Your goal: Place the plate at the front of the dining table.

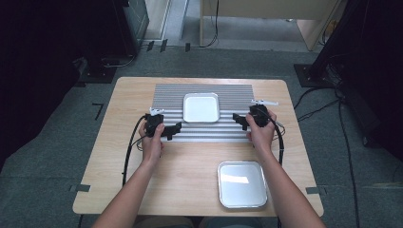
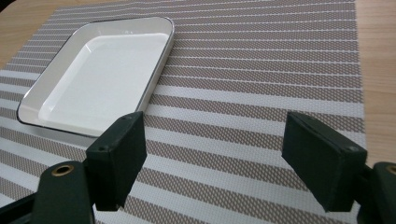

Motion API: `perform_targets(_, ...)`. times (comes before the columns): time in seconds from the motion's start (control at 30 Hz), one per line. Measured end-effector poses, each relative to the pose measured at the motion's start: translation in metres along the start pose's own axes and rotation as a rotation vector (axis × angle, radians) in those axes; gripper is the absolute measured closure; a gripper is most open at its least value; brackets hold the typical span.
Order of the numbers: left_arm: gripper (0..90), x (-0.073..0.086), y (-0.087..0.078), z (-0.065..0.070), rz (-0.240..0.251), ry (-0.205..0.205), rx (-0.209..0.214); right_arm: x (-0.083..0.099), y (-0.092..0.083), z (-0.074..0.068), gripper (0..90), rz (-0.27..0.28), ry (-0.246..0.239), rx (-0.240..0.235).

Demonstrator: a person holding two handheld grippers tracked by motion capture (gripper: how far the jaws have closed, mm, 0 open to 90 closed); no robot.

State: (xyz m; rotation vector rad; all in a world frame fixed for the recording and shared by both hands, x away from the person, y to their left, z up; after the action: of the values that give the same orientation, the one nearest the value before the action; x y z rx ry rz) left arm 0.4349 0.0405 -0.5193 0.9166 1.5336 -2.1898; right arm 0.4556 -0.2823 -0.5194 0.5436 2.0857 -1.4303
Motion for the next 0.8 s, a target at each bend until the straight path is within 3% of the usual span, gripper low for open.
perform_targets(0.2,10.8,0.009,-0.009,-0.004,0.003,0.004,0.015,0.011,-0.015,0.006,22.4,0.014,-0.005,0.006)
perform_targets(0.5,10.7,0.023,-0.024,-0.009,0.014,0.018,0.013,0.023,-0.039,0.015,22.4,0.038,-0.037,0.028)
perform_targets(0.8,10.7,0.033,-0.04,-0.017,0.034,0.027,0.001,0.04,-0.056,0.022,22.3,0.048,-0.033,0.025)
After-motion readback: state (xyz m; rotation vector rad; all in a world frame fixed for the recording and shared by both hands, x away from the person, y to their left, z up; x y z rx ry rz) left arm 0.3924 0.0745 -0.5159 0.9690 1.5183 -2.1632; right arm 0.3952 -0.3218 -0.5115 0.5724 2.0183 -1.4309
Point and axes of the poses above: each handheld gripper's, and its own axes: y roughly forward along the jaws, x roughly out of its underside, z roughly to its right, the point moved 6 cm from there along y, roughly forward along the jaws, and after that the axes turned 7 degrees about -z, right-handed, at the moved point
